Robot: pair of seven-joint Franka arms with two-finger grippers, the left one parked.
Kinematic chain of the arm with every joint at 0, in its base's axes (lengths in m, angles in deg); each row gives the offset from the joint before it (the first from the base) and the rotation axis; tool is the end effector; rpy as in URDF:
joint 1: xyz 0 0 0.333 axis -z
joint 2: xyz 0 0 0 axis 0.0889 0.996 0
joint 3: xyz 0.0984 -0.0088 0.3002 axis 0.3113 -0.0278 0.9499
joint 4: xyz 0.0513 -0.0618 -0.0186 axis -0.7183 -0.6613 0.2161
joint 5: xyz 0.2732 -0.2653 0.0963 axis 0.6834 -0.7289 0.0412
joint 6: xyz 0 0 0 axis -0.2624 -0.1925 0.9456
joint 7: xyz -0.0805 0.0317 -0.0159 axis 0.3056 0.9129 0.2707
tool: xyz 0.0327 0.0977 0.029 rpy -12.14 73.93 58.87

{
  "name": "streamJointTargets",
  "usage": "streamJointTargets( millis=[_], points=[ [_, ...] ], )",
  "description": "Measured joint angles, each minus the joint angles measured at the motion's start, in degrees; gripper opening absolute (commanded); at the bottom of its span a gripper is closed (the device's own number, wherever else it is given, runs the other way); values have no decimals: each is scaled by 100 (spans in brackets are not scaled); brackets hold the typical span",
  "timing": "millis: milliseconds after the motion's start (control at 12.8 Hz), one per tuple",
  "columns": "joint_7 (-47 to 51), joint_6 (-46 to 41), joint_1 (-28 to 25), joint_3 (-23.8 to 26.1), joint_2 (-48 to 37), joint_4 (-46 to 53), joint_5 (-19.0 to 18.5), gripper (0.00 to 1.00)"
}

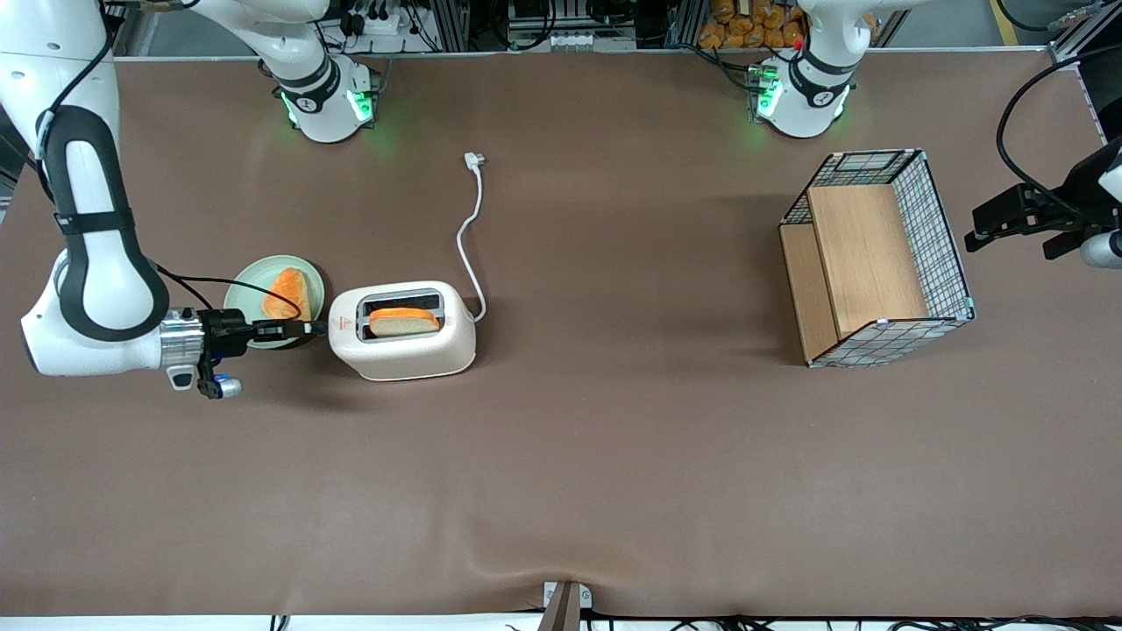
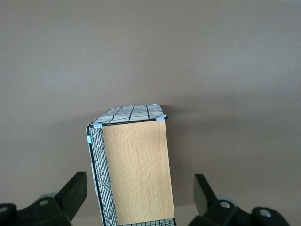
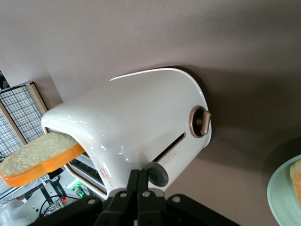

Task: Press toaster button with right arm

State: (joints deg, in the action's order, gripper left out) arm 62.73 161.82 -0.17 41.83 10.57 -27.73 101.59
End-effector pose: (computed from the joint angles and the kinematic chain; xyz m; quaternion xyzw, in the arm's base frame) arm 0.6056 -0.0073 0.2628 -0.9080 0.0488 0.1771 0.3765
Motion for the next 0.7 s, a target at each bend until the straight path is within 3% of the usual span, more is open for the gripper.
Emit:
streamJointTargets(
  millis=[703],
  points=[
    [-30, 50, 11, -5, 145, 1, 98, 0]
  ],
)
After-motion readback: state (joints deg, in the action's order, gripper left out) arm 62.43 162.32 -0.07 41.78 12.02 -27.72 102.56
